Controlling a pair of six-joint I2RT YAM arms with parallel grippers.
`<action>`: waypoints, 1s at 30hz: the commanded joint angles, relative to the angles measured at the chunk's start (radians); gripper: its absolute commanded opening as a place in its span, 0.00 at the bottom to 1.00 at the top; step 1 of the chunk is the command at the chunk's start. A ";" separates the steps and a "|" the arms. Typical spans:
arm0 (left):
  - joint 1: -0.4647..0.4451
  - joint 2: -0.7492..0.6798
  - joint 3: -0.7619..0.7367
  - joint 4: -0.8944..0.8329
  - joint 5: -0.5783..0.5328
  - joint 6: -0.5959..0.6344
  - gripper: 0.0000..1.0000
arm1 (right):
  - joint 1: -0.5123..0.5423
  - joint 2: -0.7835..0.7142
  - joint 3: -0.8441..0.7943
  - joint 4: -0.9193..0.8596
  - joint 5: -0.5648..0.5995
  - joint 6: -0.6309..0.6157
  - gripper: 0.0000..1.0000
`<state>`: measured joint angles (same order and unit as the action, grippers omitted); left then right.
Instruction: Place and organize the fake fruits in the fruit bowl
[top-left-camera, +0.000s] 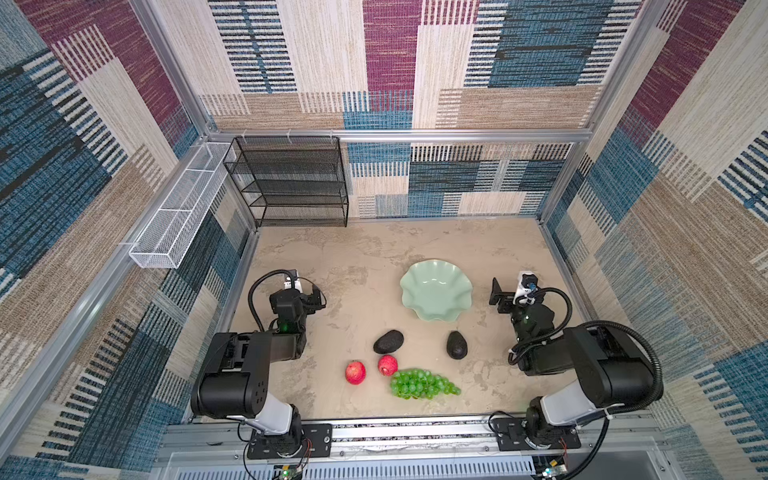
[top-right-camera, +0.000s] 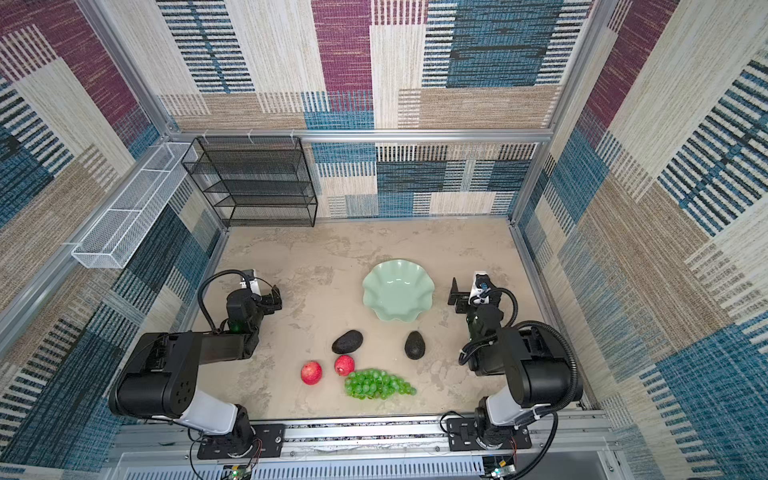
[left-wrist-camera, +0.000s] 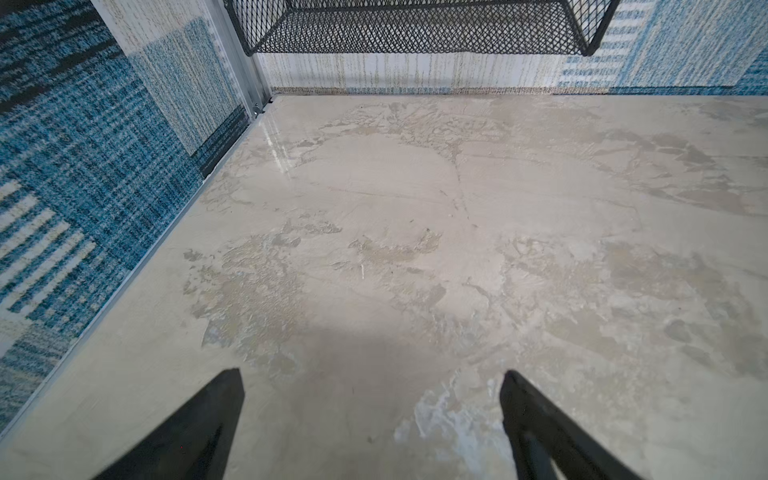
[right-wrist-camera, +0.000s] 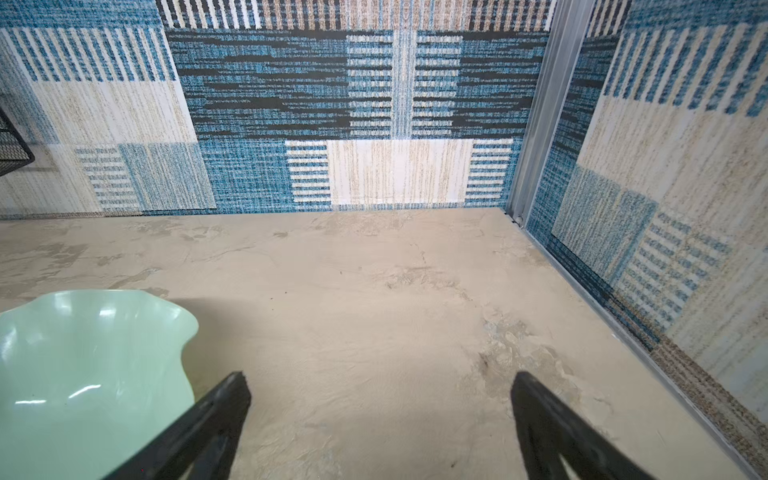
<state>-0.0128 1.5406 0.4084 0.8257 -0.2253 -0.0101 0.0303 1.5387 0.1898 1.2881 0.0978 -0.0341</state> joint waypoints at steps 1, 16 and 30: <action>0.002 -0.002 0.000 0.021 0.010 -0.013 0.99 | -0.001 -0.002 0.005 0.033 -0.001 0.010 1.00; 0.004 -0.002 0.002 0.021 0.013 -0.014 0.99 | -0.001 0.000 0.006 0.030 -0.003 0.012 1.00; 0.013 -0.004 0.001 0.020 0.029 -0.018 0.98 | 0.000 -0.104 0.053 -0.139 0.064 0.030 1.00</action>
<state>-0.0021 1.5406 0.4084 0.8253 -0.2043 -0.0124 0.0303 1.4902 0.2070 1.2350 0.1047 -0.0284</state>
